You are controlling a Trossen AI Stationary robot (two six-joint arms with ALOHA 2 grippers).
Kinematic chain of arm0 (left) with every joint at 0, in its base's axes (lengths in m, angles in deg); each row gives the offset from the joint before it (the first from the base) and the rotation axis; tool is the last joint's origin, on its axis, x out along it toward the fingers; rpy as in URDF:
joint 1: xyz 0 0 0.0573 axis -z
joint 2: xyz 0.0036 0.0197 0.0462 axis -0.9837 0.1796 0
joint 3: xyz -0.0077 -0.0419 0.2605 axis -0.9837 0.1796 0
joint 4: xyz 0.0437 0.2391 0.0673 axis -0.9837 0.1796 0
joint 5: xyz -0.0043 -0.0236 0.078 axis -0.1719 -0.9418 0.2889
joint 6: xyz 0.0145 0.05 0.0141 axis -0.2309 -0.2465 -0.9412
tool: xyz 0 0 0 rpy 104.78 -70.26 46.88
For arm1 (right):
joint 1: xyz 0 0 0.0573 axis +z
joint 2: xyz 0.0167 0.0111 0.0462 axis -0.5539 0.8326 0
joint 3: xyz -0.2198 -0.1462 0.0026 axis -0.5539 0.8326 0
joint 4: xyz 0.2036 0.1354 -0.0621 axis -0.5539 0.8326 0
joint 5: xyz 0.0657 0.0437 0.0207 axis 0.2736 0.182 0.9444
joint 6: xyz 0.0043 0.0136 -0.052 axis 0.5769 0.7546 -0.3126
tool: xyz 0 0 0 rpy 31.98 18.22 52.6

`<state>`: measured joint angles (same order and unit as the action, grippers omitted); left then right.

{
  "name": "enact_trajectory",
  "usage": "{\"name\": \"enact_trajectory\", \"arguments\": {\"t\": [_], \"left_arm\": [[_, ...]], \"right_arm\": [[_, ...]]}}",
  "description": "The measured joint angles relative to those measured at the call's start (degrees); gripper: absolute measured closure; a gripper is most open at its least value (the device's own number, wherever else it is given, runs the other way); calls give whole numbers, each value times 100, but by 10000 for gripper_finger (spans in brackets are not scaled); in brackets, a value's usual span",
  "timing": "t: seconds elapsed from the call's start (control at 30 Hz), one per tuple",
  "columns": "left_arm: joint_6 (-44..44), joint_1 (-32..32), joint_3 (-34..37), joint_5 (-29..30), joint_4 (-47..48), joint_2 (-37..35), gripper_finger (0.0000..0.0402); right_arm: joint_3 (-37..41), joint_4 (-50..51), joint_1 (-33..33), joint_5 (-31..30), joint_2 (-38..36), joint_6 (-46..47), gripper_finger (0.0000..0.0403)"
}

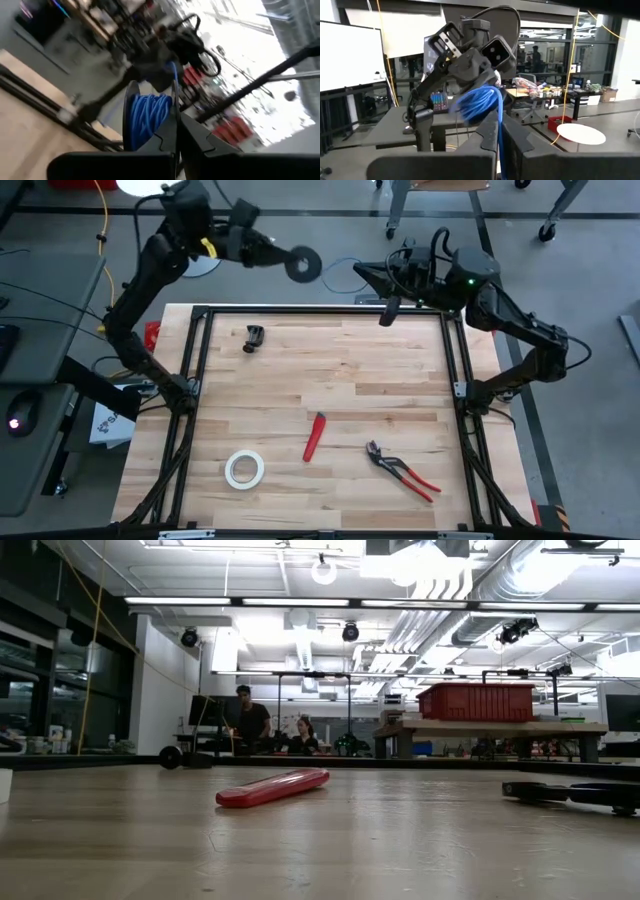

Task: Coil cords
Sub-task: Coil the blue wire cable onto the black spool

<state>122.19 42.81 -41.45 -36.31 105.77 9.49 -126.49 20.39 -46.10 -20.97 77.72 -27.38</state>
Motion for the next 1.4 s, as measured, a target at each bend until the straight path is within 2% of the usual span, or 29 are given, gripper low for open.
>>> {"name": "enact_trajectory", "arguments": {"t": [0.13,0.3,0.43,0.8,0.97,1.13,1.4], "left_arm": [[357,156,8,-212,-447,105,402],[1088,317,-4,-771,-1238,256,402],[1468,427,9,-924,-1427,461,402],[1855,748,9,-1328,-1683,1023,402],[2538,999,2,-1555,-2801,1317,402],[3489,1195,2,-1543,-4389,1692,402],[4264,1338,4,-767,-6265,2145,402]], "right_arm": [[0,38,-32,4,0,-5,403],[0,31,-105,22,2,-94,403],[0,21,-184,18,2,-95,403],[0,-153,-193,115,5,-92,403],[0,-186,-188,267,7,-94,403],[0,-257,-188,443,7,-90,403],[0,-232,-188,675,15,22,403]]}}
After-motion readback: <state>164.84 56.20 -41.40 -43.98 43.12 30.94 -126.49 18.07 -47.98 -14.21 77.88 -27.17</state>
